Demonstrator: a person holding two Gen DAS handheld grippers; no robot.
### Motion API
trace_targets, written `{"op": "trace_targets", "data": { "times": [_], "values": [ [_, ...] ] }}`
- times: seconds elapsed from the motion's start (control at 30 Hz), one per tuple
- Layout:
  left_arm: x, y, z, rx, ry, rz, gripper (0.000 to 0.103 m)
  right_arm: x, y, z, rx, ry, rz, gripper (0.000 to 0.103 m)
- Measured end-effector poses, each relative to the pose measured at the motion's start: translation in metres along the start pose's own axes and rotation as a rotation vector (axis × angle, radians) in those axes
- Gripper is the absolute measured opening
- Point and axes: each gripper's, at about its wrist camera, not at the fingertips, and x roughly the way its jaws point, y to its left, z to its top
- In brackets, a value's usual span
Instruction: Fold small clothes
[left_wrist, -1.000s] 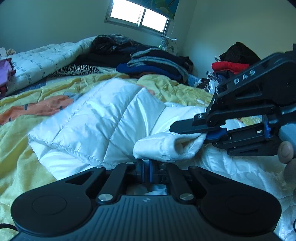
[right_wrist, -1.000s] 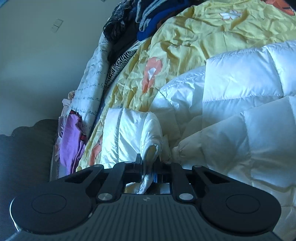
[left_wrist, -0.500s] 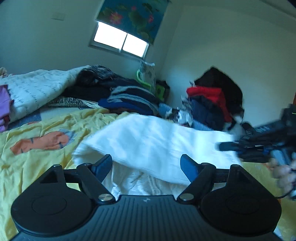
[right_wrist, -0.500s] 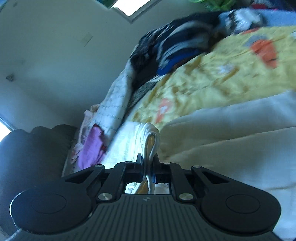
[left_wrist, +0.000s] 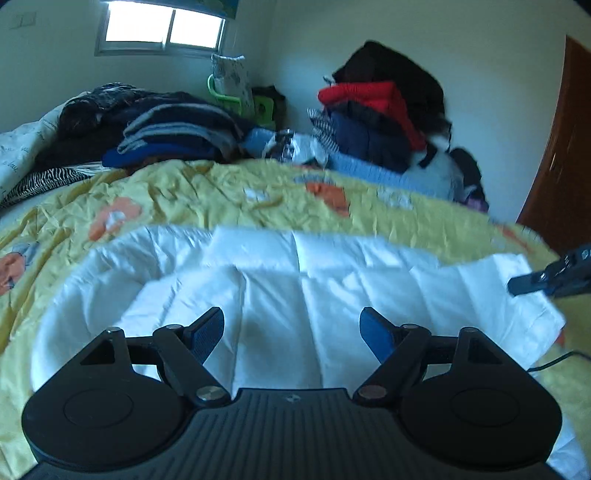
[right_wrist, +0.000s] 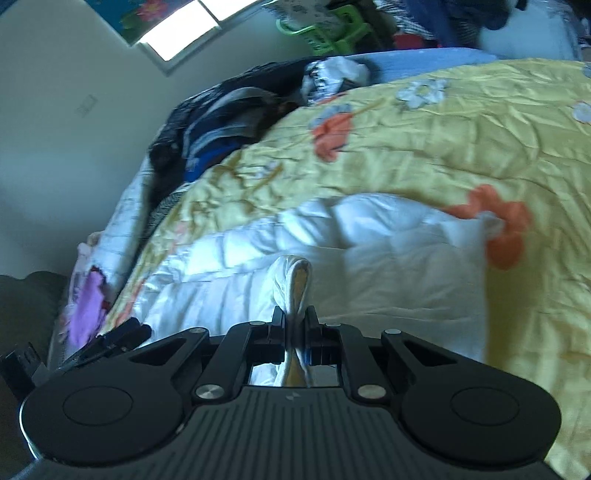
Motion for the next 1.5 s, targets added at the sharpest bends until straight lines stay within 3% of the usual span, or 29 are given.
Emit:
{"op": "trace_targets", "data": {
  "times": [0.2,0.47,0.7,0.93,1.13,1.2,1.27,1.33,1.4,1.47,1.5],
  "values": [
    [0.012,-0.012,-0.013,0.05,0.032,0.037,0.081,0.018,-0.032,-0.009,0.042,0.021,-0.044,0.014],
    [-0.007,-0.019,-0.001,0.084,-0.081,0.001,0.081,0.002,-0.049,0.001,0.07,-0.045,-0.029,0.013],
    [0.027,-0.018,-0.012,0.092,0.02,0.024,0.081,0.011,-0.084,-0.011,0.128,-0.022,-0.105,0.013],
    [0.051,-0.015,-0.026,0.106,0.076,0.037,0.083,0.026,-0.085,-0.022,0.11,-0.015,-0.134,0.013],
    [0.042,-0.011,-0.023,0.098,0.05,0.061,0.083,0.016,-0.086,-0.028,0.173,-0.053,-0.094,0.038],
    [0.024,-0.008,-0.019,0.094,0.008,0.065,0.083,-0.007,-0.079,-0.03,0.166,-0.09,-0.086,0.045],
    [0.008,0.0,-0.016,0.084,-0.019,0.055,0.083,-0.042,-0.067,-0.034,0.116,-0.18,-0.094,0.051],
    [0.0,0.009,-0.013,0.072,-0.016,0.055,0.083,-0.085,-0.043,-0.042,0.002,-0.309,-0.149,0.054],
    [-0.002,0.016,-0.011,0.061,0.009,0.068,0.083,-0.128,-0.015,-0.054,-0.138,-0.428,-0.244,0.067],
    [0.0,0.022,-0.01,0.049,0.03,0.088,0.083,-0.165,0.006,-0.066,-0.286,-0.484,-0.356,0.088],
    [0.001,0.023,-0.011,0.047,0.036,0.094,0.083,-0.182,0.014,-0.072,-0.366,-0.488,-0.42,0.091]
  ]
}}
